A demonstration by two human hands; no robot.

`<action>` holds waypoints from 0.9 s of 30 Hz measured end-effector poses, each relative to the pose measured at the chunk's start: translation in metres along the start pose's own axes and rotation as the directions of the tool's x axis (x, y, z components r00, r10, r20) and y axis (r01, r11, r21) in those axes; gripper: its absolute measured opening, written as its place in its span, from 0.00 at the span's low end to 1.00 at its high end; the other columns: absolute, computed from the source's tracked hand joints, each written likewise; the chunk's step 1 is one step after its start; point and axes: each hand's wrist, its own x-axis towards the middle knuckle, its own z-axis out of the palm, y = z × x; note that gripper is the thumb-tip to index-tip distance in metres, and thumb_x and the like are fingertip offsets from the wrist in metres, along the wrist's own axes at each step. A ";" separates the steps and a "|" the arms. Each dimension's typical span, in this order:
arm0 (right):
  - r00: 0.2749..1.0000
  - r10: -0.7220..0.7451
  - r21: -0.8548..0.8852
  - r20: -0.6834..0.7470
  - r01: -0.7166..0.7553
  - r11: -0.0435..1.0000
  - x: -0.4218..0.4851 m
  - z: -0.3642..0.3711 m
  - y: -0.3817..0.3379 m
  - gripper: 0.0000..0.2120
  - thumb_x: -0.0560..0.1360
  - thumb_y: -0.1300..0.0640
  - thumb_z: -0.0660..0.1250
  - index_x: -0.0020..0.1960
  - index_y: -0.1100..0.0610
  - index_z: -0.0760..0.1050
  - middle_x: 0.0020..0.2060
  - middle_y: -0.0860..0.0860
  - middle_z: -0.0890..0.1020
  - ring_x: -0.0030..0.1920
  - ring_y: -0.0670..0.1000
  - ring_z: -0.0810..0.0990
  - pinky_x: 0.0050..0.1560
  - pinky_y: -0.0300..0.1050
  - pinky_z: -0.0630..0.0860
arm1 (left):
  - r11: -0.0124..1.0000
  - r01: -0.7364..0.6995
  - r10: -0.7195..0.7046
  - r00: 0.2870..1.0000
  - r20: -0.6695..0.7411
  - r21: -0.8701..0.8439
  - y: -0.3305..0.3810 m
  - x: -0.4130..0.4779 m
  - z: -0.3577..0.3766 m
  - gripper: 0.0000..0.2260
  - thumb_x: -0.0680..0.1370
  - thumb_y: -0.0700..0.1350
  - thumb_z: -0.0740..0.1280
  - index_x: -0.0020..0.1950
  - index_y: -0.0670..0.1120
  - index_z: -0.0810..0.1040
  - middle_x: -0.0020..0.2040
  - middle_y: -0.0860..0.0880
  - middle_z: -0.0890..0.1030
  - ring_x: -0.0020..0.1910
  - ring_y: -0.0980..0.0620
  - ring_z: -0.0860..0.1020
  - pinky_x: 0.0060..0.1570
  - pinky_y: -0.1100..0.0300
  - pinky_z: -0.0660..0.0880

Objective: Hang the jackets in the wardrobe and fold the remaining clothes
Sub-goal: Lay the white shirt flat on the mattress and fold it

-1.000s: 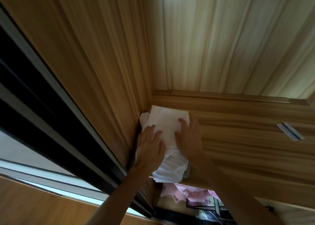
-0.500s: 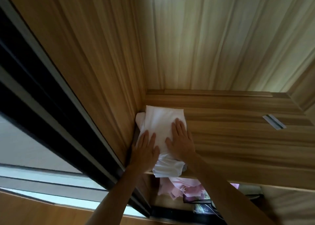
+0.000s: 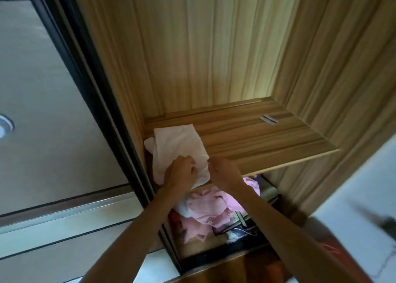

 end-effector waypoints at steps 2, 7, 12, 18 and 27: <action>0.999 0.044 -0.009 -0.026 -0.044 0.999 -0.028 -0.009 0.003 0.21 0.78 0.48 0.54 0.53 0.60 0.80 0.49 0.62 0.84 0.51 0.63 0.81 0.49 0.51 0.75 | 0.998 -0.061 0.061 0.998 0.022 -0.028 0.014 -0.014 -0.002 0.12 0.82 0.48 0.63 0.61 0.45 0.80 0.58 0.46 0.82 0.58 0.46 0.79 0.49 0.61 0.71; 0.963 0.253 0.000 -0.091 -0.254 0.967 -0.110 -0.035 0.018 0.17 0.74 0.52 0.59 0.56 0.57 0.81 0.56 0.56 0.83 0.58 0.60 0.80 0.57 0.49 0.77 | 0.982 -0.171 0.183 0.968 0.173 -0.080 0.049 -0.056 -0.003 0.11 0.81 0.49 0.62 0.54 0.44 0.81 0.51 0.44 0.83 0.53 0.44 0.81 0.52 0.55 0.76; 0.878 0.456 0.057 -0.145 -0.453 0.890 -0.199 -0.055 0.035 0.12 0.76 0.59 0.63 0.55 0.57 0.83 0.55 0.56 0.84 0.58 0.60 0.81 0.57 0.51 0.77 | 0.927 -0.358 0.375 0.879 0.294 -0.113 0.092 -0.098 0.005 0.09 0.79 0.45 0.64 0.53 0.45 0.81 0.54 0.45 0.83 0.56 0.44 0.79 0.56 0.56 0.74; 0.750 0.617 0.145 -0.237 -0.601 0.786 -0.314 -0.075 0.058 0.13 0.76 0.60 0.62 0.56 0.54 0.83 0.57 0.52 0.84 0.59 0.56 0.80 0.62 0.49 0.76 | 0.836 -0.534 0.538 0.757 0.370 -0.122 0.157 -0.159 0.022 0.07 0.78 0.45 0.64 0.47 0.46 0.82 0.46 0.45 0.84 0.50 0.45 0.81 0.47 0.57 0.74; 0.442 0.806 0.272 -0.394 -0.781 0.562 -0.545 -0.083 0.069 0.11 0.79 0.60 0.64 0.58 0.55 0.82 0.55 0.51 0.84 0.53 0.51 0.83 0.48 0.39 0.78 | 0.578 -0.784 0.768 0.427 0.478 -0.228 0.262 -0.309 0.046 0.08 0.77 0.47 0.63 0.51 0.50 0.81 0.51 0.50 0.83 0.53 0.47 0.80 0.46 0.57 0.73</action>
